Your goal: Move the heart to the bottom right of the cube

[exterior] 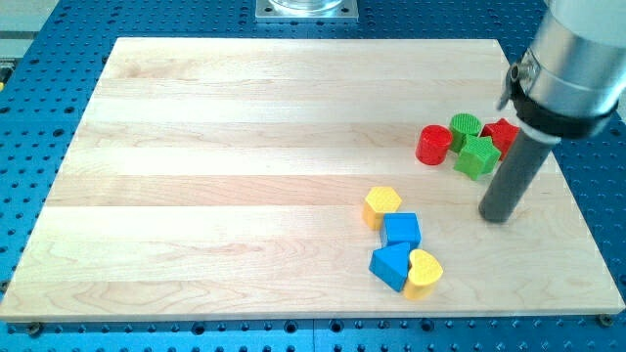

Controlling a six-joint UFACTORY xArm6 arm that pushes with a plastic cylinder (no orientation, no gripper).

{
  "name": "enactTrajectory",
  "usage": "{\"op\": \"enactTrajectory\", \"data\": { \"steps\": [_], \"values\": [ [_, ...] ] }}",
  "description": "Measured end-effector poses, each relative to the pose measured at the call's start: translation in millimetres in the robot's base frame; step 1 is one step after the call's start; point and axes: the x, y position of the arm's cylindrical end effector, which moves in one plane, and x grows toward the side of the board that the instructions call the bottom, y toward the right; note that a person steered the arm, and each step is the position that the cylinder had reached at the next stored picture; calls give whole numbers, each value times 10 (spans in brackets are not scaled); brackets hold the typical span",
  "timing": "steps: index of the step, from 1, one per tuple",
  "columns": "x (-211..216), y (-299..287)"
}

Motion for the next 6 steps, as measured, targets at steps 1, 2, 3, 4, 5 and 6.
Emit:
{"op": "enactTrajectory", "data": {
  "steps": [1, 2, 3, 4, 5, 6],
  "values": [
    [180, -16],
    [180, 59],
    [426, 68],
    [830, 67],
    [868, 13],
    [865, -143]
  ]
}}
